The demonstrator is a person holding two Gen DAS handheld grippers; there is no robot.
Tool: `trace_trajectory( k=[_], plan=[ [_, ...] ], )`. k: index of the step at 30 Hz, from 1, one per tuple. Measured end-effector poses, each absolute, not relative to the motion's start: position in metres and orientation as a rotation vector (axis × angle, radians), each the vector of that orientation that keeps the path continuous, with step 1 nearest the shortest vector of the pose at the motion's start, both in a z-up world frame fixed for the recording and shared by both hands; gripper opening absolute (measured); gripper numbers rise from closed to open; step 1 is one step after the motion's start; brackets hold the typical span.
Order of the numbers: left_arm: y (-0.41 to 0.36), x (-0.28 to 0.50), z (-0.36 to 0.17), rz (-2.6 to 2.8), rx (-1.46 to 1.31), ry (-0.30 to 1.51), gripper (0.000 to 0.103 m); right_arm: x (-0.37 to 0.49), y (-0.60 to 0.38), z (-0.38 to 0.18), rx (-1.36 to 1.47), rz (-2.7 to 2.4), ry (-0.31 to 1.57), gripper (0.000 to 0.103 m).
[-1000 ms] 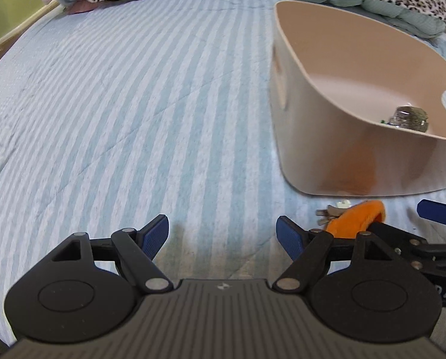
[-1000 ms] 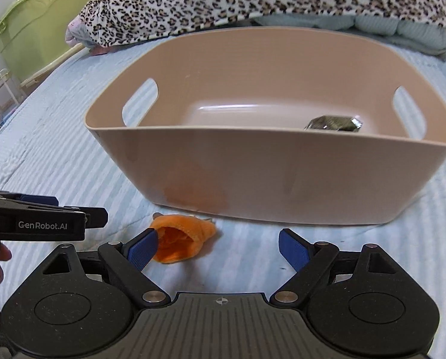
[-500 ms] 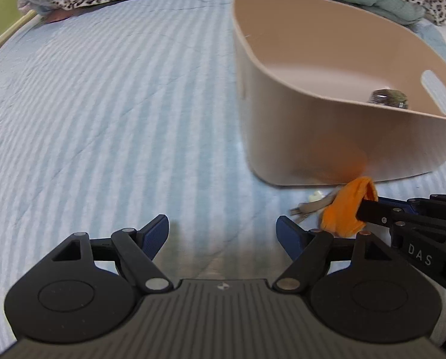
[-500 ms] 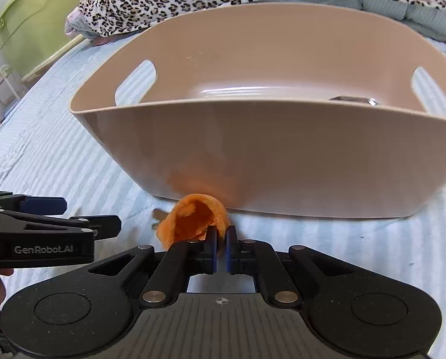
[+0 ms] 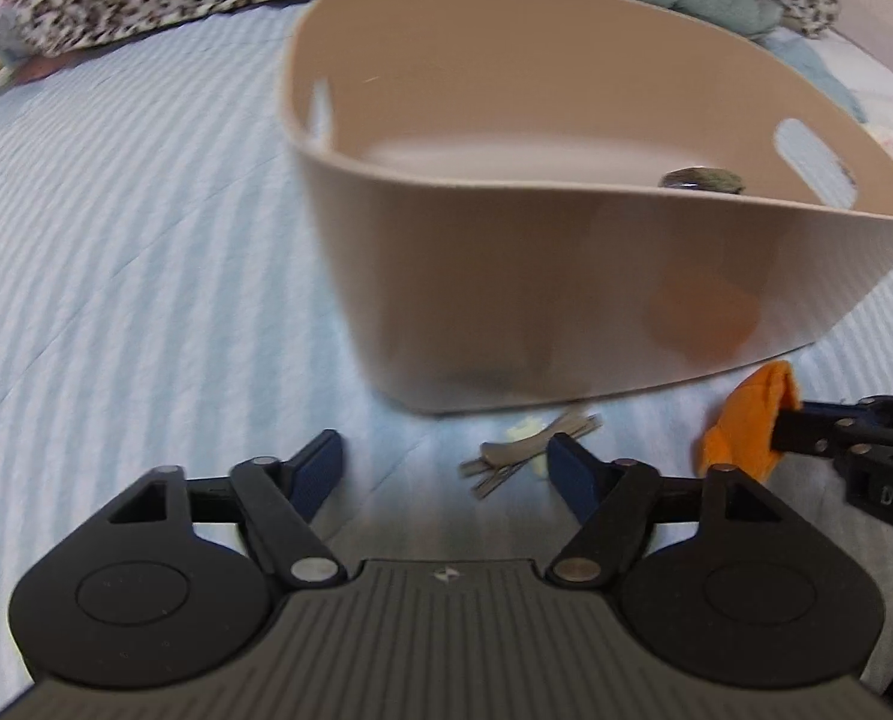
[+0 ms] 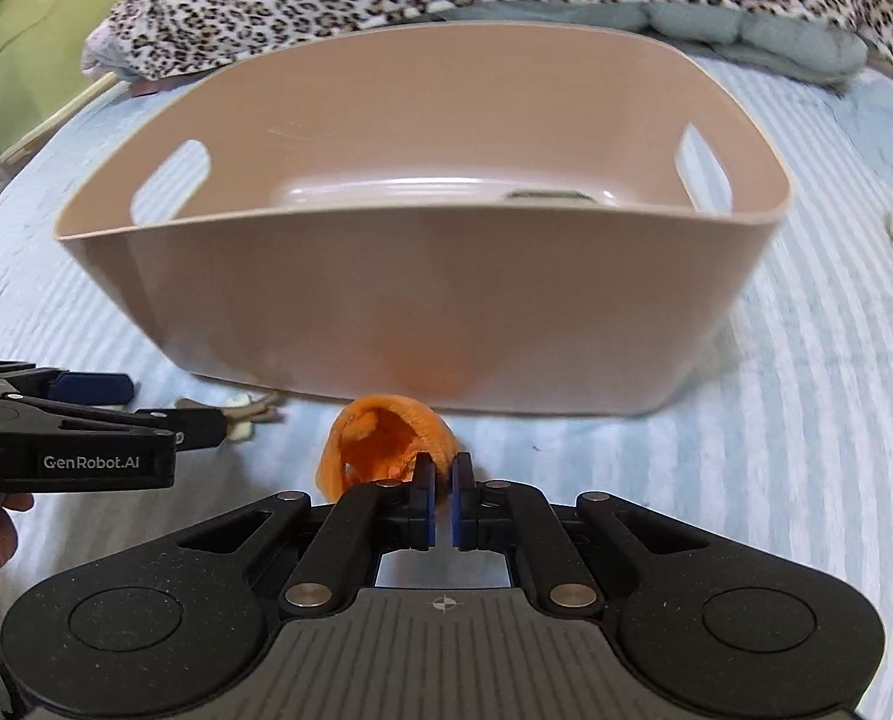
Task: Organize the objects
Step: 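Grasp the orange knit item with the right gripper while the left gripper grasps the keys, then carry the orange item and keys into the basket and open both grippers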
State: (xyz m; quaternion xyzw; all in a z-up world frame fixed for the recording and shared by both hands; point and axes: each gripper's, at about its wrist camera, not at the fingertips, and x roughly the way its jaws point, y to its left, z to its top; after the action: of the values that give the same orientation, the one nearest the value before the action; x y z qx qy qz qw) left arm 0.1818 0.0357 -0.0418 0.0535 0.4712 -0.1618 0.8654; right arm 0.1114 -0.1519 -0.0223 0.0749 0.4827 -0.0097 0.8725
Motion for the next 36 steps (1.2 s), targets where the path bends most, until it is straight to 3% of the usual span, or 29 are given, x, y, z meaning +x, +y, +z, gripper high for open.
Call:
trace_trajectory(
  k=[1,4,12,36],
  plan=[
    [0.033,0.182,-0.043,-0.355,0.107,0.989,0.064,0.111,-0.154,-0.024,0.162,-0.021,1.011,0.004],
    [0.031,0.181,-0.045,-0.407,0.079,1.004,0.038,0.112,-0.154,-0.027,0.163,-0.024,1.003,0.004],
    [0.047,0.177,-0.042,-0.422,-0.013,1.077,0.016,0.110,-0.157,-0.026,0.179,-0.017,0.998,0.004],
    [0.054,0.127,0.003,-0.451,0.037,0.945,0.015,0.079,-0.157,0.013,0.170,0.024,0.909,0.004]
  ],
)
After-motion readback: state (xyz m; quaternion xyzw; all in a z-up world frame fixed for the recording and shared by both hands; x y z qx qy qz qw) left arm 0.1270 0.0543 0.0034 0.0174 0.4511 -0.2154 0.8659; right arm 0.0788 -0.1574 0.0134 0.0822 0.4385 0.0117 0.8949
